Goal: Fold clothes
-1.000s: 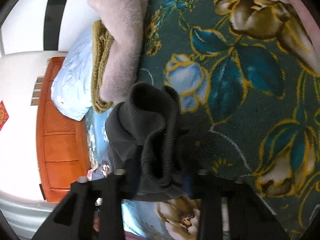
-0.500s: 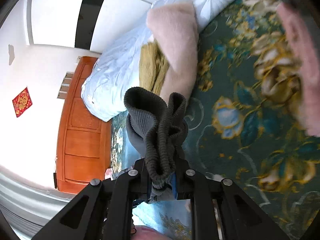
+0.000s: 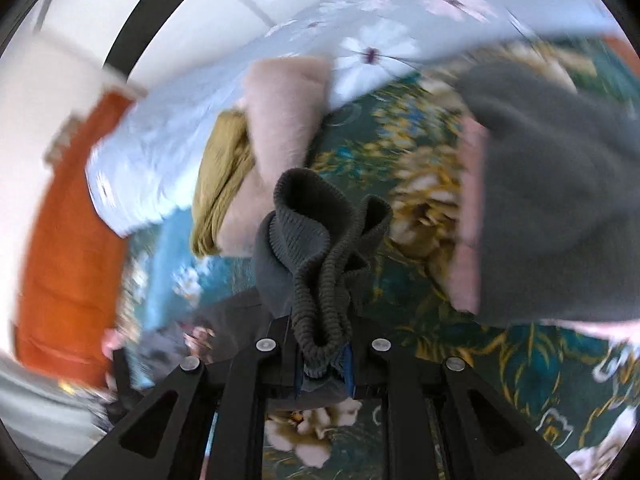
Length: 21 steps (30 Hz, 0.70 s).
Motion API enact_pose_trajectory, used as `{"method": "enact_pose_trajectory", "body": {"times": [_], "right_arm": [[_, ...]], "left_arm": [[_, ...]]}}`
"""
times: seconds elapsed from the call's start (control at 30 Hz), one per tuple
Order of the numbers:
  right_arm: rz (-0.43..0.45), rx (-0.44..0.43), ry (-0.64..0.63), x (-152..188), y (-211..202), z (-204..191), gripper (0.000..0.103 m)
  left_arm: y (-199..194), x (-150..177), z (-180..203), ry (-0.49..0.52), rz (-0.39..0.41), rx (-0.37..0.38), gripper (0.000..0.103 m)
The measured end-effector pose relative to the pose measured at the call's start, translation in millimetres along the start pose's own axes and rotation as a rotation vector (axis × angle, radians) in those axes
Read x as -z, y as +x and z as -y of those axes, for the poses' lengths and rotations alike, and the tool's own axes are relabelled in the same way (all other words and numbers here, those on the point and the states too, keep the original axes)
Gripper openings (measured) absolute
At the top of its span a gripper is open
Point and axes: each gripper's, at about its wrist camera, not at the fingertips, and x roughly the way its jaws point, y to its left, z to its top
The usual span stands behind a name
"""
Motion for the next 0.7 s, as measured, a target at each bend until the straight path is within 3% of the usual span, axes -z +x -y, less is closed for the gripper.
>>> {"method": "enact_pose_trajectory", "body": {"times": [0.17, 0.23, 0.33, 0.53, 0.7], "right_arm": [[-0.049, 0.019, -0.299, 13.9, 29.2, -103.7, 0.016], [-0.081, 0.02, -0.369, 28.4, 46.1, -136.6, 0.016], [-0.139, -0.019, -0.368, 42.8, 76.9, -169.6, 0.016], [-0.21, 0.03, -0.392, 69.9, 129.4, -209.1, 0.017], [-0.323, 0.126, -0.464, 94.3, 176.6, -221.3, 0.02]], "left_arm": [[-15.4, -1.3, -32.8, -0.164, 0.093, 0.085, 0.072], [-21.2, 13.5, -34.5, -0.228, 0.144, 0.166, 0.072], [-31.4, 22.5, -57.3, -0.342, 0.203, 0.268, 0.072], [-12.9, 18.8, -84.8, -0.584, 0.232, 0.462, 0.072], [-25.7, 23.2, -88.2, -0.562, 0.238, 0.448, 0.072]]}}
